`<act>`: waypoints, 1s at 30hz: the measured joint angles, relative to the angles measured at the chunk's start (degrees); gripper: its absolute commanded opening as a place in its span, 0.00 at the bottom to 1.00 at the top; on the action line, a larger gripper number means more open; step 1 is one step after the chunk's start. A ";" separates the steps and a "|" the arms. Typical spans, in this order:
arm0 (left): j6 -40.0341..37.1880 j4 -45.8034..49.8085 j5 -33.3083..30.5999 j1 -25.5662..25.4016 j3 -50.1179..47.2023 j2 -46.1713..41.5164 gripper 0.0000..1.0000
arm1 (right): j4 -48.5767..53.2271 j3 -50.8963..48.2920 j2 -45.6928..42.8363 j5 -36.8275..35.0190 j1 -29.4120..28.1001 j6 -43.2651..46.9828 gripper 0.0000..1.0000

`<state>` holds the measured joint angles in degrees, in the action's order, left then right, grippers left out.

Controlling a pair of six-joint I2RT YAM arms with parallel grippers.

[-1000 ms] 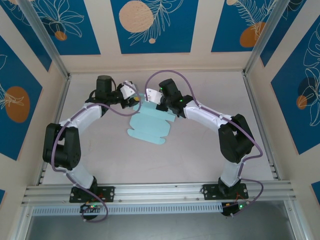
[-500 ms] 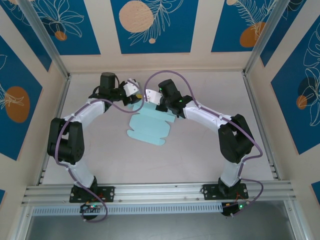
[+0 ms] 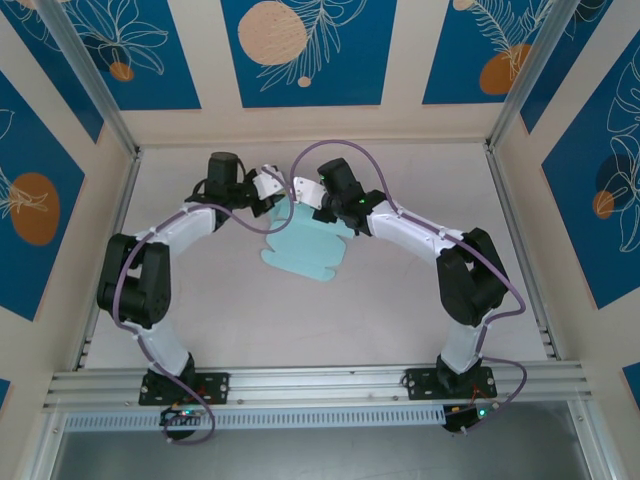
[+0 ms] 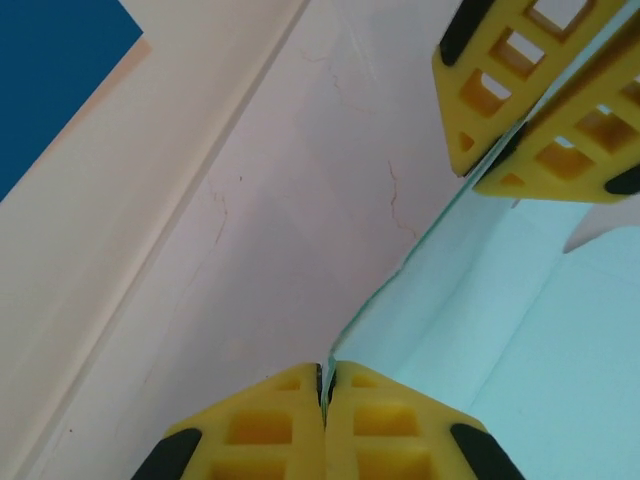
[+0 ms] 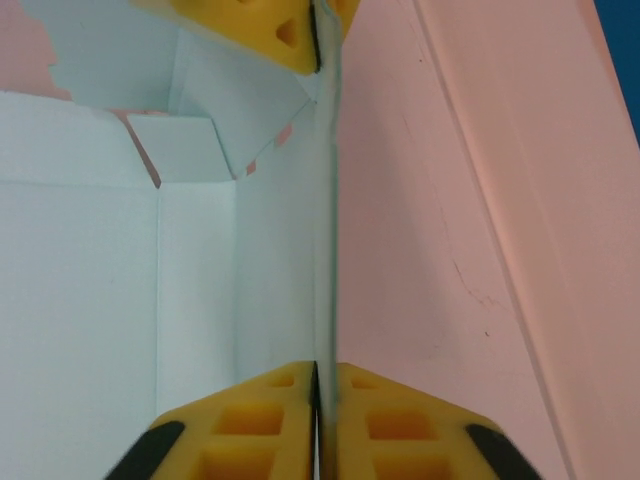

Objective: Fold the paper box

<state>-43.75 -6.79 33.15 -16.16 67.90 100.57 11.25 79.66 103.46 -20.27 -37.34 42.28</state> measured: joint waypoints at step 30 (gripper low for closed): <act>0.33 -31.78 -26.43 -9.86 -19.91 -2.38 0.00 | 31.45 12.70 -5.27 26.73 23.93 -67.25 0.69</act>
<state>-43.42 -38.57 6.72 -26.02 47.99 98.19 42.70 92.36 98.19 6.46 -13.41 -24.97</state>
